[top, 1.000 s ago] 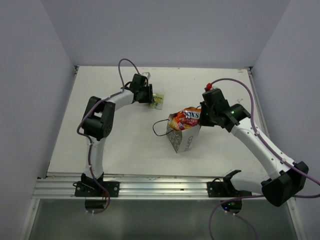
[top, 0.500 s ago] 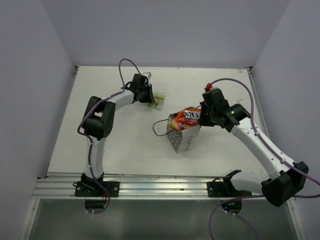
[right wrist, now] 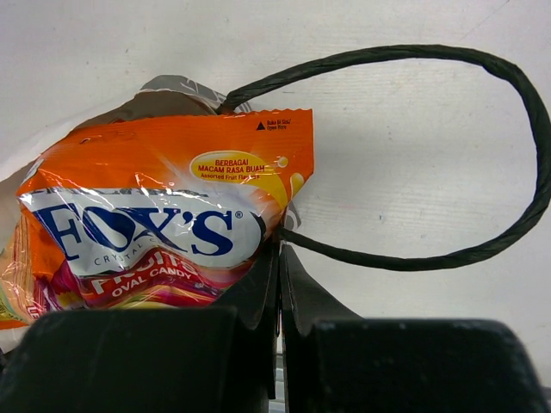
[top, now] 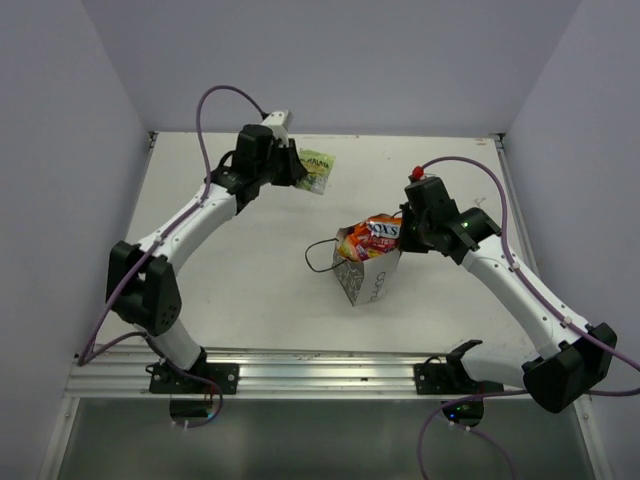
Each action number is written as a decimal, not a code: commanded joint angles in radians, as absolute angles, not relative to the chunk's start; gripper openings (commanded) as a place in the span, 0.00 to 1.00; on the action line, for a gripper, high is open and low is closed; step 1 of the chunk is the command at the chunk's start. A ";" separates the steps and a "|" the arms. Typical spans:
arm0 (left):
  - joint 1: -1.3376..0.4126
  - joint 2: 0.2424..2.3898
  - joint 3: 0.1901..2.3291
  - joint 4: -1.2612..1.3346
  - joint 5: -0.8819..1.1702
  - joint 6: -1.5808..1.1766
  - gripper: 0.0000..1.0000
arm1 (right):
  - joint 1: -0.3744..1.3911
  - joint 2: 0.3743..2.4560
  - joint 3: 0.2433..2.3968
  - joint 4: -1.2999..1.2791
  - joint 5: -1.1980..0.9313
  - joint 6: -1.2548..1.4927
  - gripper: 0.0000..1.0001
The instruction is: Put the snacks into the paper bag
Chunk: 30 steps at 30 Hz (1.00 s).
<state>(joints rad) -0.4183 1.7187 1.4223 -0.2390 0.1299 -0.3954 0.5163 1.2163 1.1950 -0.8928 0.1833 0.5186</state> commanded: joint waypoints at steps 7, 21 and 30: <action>-0.667 1.597 1.551 -0.420 0.137 -0.272 0.00 | 0.514 1.224 1.200 -0.870 0.143 0.499 0.00; -0.965 1.729 1.653 -0.777 0.022 -0.157 0.00 | 0.514 1.216 1.183 -0.867 0.130 0.503 0.00; -1.097 1.755 1.660 -0.920 -0.146 -0.081 0.00 | 0.514 1.215 1.186 -0.870 0.132 0.502 0.00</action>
